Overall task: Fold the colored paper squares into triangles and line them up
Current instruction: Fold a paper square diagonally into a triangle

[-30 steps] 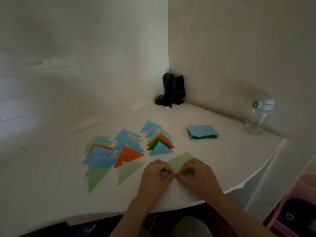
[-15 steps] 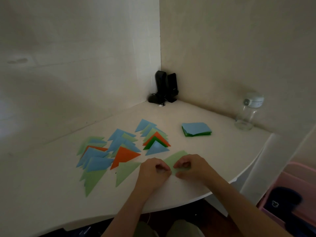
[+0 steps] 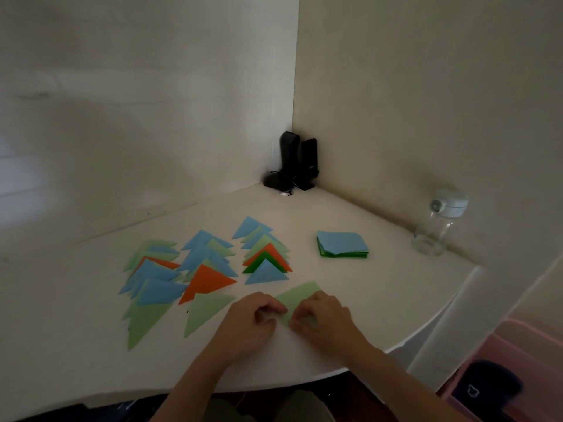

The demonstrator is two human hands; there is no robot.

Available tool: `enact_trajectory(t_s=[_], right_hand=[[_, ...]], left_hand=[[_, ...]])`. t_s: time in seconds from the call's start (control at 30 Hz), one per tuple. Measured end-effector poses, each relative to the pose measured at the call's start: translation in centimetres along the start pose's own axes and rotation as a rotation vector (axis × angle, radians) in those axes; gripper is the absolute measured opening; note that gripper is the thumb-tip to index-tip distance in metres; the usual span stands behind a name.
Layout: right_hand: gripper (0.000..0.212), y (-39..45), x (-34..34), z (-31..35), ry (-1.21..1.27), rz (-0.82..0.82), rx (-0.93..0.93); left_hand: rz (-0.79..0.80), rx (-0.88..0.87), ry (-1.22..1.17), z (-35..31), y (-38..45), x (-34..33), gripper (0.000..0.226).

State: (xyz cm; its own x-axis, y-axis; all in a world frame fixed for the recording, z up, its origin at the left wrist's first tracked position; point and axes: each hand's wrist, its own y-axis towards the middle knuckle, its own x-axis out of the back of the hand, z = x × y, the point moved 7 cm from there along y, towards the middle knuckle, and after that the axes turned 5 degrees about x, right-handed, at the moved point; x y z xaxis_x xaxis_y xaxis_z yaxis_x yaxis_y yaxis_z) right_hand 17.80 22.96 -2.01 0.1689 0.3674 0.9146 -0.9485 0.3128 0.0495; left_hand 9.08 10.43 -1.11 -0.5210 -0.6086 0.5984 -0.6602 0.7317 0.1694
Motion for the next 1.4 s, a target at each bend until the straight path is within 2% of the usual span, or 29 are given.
enact_trajectory(t_s=[0.1, 0.2, 0.27, 0.33, 0.43, 0.5, 0.7, 0.9, 1.07, 1.17, 1.3, 1.4], right_hand=[[0.025, 0.2, 0.1, 0.1, -0.007, 0.020, 0.101], [0.050, 0.9, 0.3, 0.3, 0.051, 0.092, 0.218], [0.057, 1.5, 0.6, -0.1, 0.102, 0.081, 0.303], [0.051, 1.8, 1.1, -0.4, 0.137, 0.074, 0.367], [0.025, 1.7, 2.1, -0.3, 0.229, 0.011, 0.424], [0.024, 1.5, 2.4, -0.6, 0.247, -0.049, 0.450], [0.016, 0.8, 1.9, -1.4, 0.227, -0.216, 0.430], [0.034, -0.4, 1.5, -1.7, 0.138, -0.300, 0.401], [0.025, -0.5, 1.2, -1.9, 0.122, -0.425, 0.293], [0.029, -0.6, 1.3, -2.1, 0.149, -0.454, 0.267], [0.034, -0.5, 1.4, -1.9, 0.152, -0.459, 0.244], [0.033, -0.5, 1.4, -1.7, 0.151, -0.471, 0.217]], left_hand=[[-0.050, -0.067, -0.009, -0.4, -1.0, 0.1, 0.032], [-0.107, -0.169, 0.144, -0.8, -1.2, -0.4, 0.033], [-0.124, -0.209, 0.250, -1.1, -0.9, -0.6, 0.031], [-0.119, -0.223, 0.283, -1.3, -0.6, -0.6, 0.025], [-0.081, -0.247, 0.302, -1.3, -0.5, -0.8, 0.018], [-0.061, -0.249, 0.288, -1.4, -0.5, -1.0, 0.024], [-0.079, -0.232, 0.229, -1.5, -0.2, -1.1, 0.023], [-0.060, -0.209, 0.193, -1.3, 0.7, -0.9, 0.015], [-0.090, -0.252, 0.207, -1.8, 1.0, -1.1, 0.015], [-0.132, -0.189, 0.144, -1.5, 1.0, -0.6, 0.006], [-0.151, -0.095, 0.106, -1.0, 1.1, -0.7, 0.019], [-0.186, -0.048, 0.113, -0.7, 1.2, -1.0, 0.019]])
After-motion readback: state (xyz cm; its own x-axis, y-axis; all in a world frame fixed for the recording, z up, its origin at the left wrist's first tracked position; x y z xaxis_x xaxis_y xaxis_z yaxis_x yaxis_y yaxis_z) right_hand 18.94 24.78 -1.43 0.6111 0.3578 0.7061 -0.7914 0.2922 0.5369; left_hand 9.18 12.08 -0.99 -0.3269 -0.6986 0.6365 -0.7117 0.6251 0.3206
